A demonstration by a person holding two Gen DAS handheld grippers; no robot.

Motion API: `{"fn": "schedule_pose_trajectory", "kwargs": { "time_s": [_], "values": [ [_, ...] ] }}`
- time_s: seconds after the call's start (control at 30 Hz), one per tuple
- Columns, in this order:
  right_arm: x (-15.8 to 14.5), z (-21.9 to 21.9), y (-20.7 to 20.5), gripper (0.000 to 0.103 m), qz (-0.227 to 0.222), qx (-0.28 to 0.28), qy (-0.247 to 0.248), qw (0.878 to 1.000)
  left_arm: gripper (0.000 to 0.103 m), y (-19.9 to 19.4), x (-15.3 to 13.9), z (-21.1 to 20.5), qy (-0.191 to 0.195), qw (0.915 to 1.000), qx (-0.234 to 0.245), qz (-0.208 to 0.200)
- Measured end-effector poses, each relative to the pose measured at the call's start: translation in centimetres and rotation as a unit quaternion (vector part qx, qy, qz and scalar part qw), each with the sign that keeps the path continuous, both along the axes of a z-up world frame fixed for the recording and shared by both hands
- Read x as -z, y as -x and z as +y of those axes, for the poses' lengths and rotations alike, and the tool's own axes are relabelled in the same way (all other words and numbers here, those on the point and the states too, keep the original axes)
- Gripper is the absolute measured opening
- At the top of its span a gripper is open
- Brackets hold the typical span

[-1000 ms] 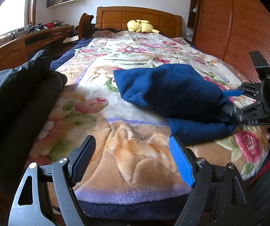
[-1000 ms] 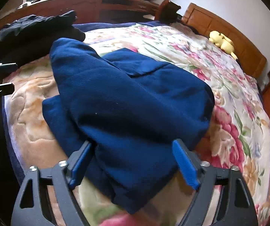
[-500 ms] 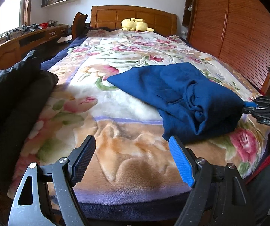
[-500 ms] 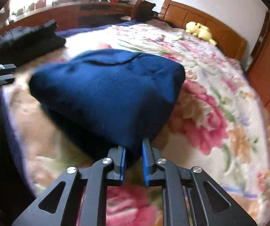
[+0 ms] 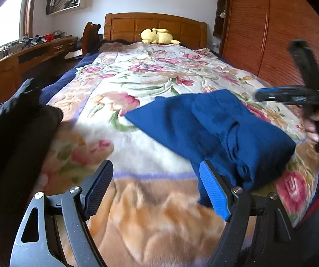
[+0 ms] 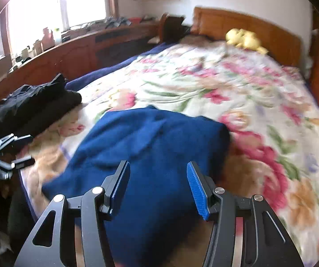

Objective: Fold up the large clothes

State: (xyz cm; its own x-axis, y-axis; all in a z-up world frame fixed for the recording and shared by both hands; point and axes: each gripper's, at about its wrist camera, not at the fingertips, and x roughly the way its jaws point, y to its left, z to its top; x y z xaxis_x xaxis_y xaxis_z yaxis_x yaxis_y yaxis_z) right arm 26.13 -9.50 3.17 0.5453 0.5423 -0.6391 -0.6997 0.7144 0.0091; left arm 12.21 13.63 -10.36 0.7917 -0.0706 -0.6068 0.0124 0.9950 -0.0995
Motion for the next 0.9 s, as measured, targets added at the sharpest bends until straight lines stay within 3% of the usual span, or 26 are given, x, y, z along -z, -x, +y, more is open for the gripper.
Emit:
{"fn": "schedule_pose_trajectory", "kwargs": {
  "time_s": [0.13,0.27,0.37,0.43,0.47,0.53,0.57,0.67,0.73,0.9],
  "values": [
    [1.6,5.6,-5.0,0.055,0.049,-0.018,0.034,0.998,0.081,-2.8,0.1,1.5,-0.003,0.9999,-0.006,0.009],
    [4.8,9.3,-10.0,0.055,0.089,-0.004,0.12,0.989,0.081,-5.0,0.5,2.4,-0.004,0.9997,-0.006,0.024],
    [5.5,9.8,-11.1,0.055,0.102,-0.009,0.123,0.987,0.081,-6.6,1.0,2.3,0.0,0.9993,0.012,0.036],
    [5.4,10.0,-11.8,0.044,0.113,-0.013,0.115,0.987,0.081,-8.0,1.5,2.0,0.0,0.9985,0.023,0.05],
    [5.7,10.0,-12.0,0.031,0.115,-0.017,0.119,0.986,0.081,-8.5,1.7,1.8,-0.003,0.9982,0.025,0.054],
    [6.4,9.8,-12.8,0.019,0.125,-0.035,0.122,0.984,0.081,-9.2,1.9,1.6,-0.009,0.9978,0.025,0.061],
    [6.5,10.0,-12.7,0.005,0.123,-0.049,0.122,0.984,0.081,-9.3,1.9,1.5,-0.009,0.9979,0.025,0.06],
    [5.4,10.3,-12.0,0.004,0.08,-0.059,0.111,0.989,0.081,-8.8,1.9,1.8,0.001,0.9981,0.022,0.057],
    [3.7,10.1,-11.5,0.004,0.058,-0.069,0.067,0.994,0.081,-7.7,1.9,1.8,0.003,0.9983,0.018,0.055],
    [2.9,10.5,-11.4,0.004,0.035,-0.065,0.048,0.996,0.081,-4.9,1.9,1.3,0.008,0.9987,0.015,0.048]
  ]
}}
